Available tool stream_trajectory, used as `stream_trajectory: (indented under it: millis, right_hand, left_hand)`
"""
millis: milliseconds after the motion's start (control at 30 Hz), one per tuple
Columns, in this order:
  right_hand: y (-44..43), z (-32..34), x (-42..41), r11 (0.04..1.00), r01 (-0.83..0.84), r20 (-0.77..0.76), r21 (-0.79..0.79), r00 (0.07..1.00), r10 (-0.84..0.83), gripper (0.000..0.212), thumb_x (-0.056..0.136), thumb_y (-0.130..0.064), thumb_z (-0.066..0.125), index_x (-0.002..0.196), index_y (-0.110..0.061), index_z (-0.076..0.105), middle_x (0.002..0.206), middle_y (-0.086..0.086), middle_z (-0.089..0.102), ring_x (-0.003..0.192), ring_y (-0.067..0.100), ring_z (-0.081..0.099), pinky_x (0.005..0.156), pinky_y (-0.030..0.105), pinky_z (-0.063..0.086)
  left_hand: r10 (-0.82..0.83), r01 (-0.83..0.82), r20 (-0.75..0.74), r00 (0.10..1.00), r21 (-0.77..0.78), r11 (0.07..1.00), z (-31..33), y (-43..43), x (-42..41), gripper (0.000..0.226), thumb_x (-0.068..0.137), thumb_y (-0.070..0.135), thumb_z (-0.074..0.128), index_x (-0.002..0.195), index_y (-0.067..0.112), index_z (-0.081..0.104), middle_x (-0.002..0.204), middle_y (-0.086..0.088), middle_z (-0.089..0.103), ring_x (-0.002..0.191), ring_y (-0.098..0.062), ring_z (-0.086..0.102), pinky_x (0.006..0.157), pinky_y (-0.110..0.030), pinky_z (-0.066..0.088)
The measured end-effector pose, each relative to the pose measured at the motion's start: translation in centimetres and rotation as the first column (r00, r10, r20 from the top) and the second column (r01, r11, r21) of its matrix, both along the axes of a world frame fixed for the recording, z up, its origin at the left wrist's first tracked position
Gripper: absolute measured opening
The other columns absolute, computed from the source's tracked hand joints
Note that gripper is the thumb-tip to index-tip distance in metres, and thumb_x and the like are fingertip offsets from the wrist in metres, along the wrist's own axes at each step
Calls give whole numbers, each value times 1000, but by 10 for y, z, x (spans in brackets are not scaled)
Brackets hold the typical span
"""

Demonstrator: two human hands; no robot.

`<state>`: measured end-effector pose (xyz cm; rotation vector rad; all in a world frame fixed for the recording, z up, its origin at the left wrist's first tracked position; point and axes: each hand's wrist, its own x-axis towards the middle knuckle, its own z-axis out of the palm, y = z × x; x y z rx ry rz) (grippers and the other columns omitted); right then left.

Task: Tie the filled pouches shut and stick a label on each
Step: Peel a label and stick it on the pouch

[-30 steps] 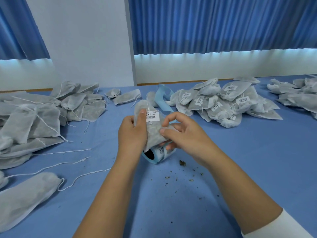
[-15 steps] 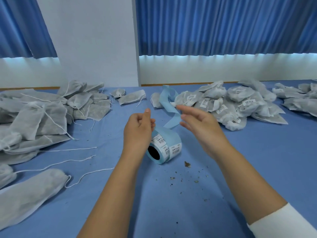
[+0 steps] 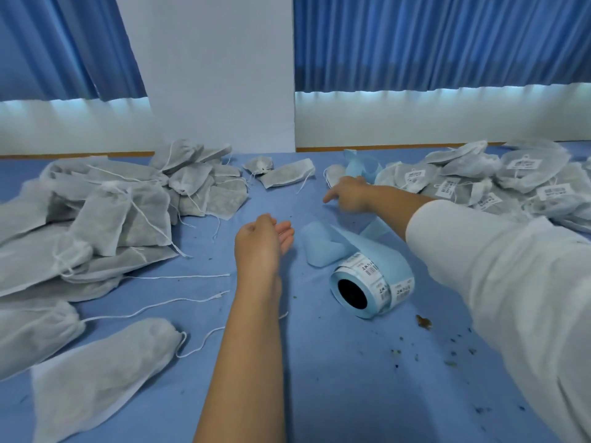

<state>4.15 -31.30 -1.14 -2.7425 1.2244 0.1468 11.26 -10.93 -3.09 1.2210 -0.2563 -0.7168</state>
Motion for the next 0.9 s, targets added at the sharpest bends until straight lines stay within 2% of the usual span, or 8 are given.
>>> stream_trajectory:
  millis: [167, 267, 400, 467, 533, 600, 667, 900]
  right_hand:
    - [-23, -19, 5, 983, 121, -196, -135, 970, -146, 63, 92, -22, 54, 151, -21, 30, 158, 14, 17, 145, 39, 16, 114, 48, 27]
    - [-24, -22, 0, 977, 168, -68, -129, 982, -178, 59, 90, -19, 53, 146, -15, 33, 155, 12, 24, 145, 37, 14, 113, 49, 26]
    - [-15, -4, -6, 976, 153, 279, -155, 954, -105, 21, 91, -10, 45, 105, -17, 58, 127, 4, 50, 140, 31, 22, 100, 43, 27]
    - [-3, 11, -11, 988, 129, 511, -86, 857, -68, 32, 94, -11, 45, 116, -17, 66, 134, 1, 55, 136, 26, 33, 107, 37, 33]
    - [17, 28, -17, 982, 37, 764, 187, 623, -169, 34, 94, -8, 48, 120, -14, 68, 127, 2, 62, 117, 16, 53, 91, 23, 46]
    - [43, 43, -25, 844, -188, 837, 503, 348, -422, 26, 92, -3, 52, 109, -7, 71, 112, 7, 68, 98, 17, 62, 73, 19, 53]
    - [73, 53, -39, 693, -389, 791, 607, 208, -576, 20, 92, 0, 53, 100, -3, 71, 107, 10, 70, 92, 22, 66, 74, 25, 57]
    - [144, 41, -96, 476, -590, 689, 652, 198, -697, 21, 93, 0, 52, 100, 3, 72, 94, 8, 74, 80, 17, 68, 74, 27, 58]
  left_hand:
    - [-44, 44, -23, 999, -17, 999, 6, -2, 2, 17, 101, 15, 45, 93, 5, 55, 89, -10, 69, 81, -19, 69, 73, -23, 58]
    - [-72, 72, -21, 997, 20, 997, 4, -4, 1, 15, 100, 13, 46, 95, 3, 55, 91, -12, 68, 82, -22, 68, 75, -25, 58]
    - [-104, 103, 6, 995, 75, 992, 3, -4, -1, 16, 99, 11, 47, 106, 0, 56, 95, -12, 67, 84, -22, 67, 77, -25, 57]
    - [-99, 97, 28, 995, 75, 992, 4, -2, -1, 11, 99, 10, 49, 95, 5, 58, 95, -11, 68, 87, -22, 67, 78, -25, 57]
    - [-88, 85, 52, 995, 58, 995, 5, 1, -2, 13, 99, 10, 50, 90, 9, 59, 95, -10, 68, 91, -22, 68, 80, -25, 57]
    - [-71, 68, 70, 995, 36, 997, 7, 3, -2, 12, 100, 15, 55, 93, 9, 62, 97, -8, 69, 94, -21, 69, 83, -25, 58]
    - [-86, 86, 57, 995, -6, 996, 11, 6, -4, 16, 99, 27, 60, 90, 12, 62, 104, -8, 70, 98, -20, 70, 87, -27, 57]
    - [-130, 136, 40, 991, -258, 956, 28, 19, -23, 21, 94, 40, 64, 107, 24, 68, 104, 5, 77, 97, -11, 72, 81, -34, 58]
